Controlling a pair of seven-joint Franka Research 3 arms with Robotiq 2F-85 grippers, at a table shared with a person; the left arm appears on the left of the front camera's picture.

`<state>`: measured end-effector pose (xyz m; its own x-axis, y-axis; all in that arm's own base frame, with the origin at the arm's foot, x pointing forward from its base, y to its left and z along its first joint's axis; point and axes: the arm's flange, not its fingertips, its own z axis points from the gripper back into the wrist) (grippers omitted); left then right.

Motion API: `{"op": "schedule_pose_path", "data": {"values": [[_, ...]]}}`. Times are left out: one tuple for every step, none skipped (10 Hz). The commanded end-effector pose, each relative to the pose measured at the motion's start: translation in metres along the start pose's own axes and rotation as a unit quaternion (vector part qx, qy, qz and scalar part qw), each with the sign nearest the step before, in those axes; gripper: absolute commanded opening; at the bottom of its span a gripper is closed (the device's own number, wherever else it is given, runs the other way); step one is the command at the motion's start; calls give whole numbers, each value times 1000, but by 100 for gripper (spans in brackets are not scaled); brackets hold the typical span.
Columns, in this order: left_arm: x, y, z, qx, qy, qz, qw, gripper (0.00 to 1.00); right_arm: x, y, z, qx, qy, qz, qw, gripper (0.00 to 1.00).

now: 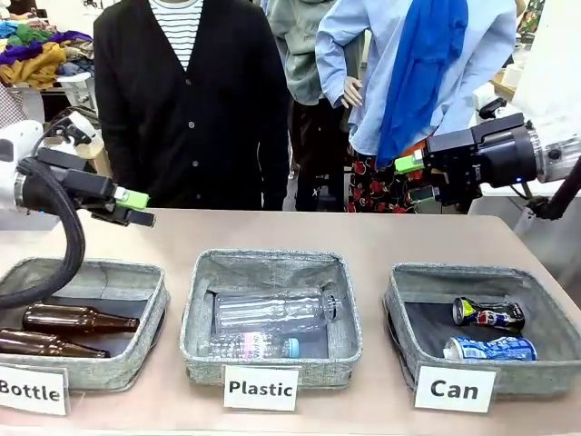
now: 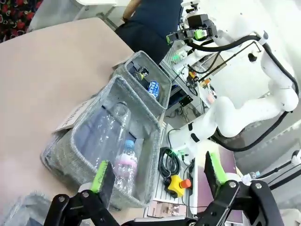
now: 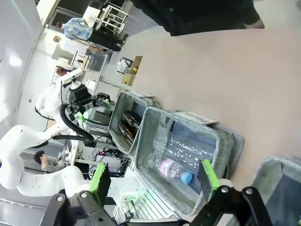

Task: Sort the can waste into the basket.
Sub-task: Pick up the can waste from the table and place it in the right Fabric basket.

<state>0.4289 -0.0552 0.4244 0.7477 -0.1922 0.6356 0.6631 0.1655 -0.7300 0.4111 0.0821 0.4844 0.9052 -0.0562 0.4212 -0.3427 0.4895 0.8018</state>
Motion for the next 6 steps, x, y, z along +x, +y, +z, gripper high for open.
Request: {"op": "schedule_pose_path", "data": {"values": [[17, -12, -9, -7, 15, -9, 1000, 100, -1, 3, 1, 3, 0, 4, 1000, 100], [17, -12, -9, -7, 15, -9, 1000, 100, -1, 3, 1, 3, 0, 4, 1000, 100], [17, -12, -9, -7, 15, -9, 1000, 100, -1, 3, 1, 3, 0, 4, 1000, 100], [17, -12, -9, -7, 15, -9, 1000, 100, -1, 3, 1, 3, 0, 4, 1000, 100], [17, -12, -9, -7, 15, -9, 1000, 100, -1, 3, 1, 3, 0, 4, 1000, 100], [17, -12, -9, -7, 15, -9, 1000, 100, -1, 3, 1, 3, 0, 4, 1000, 100]]}}
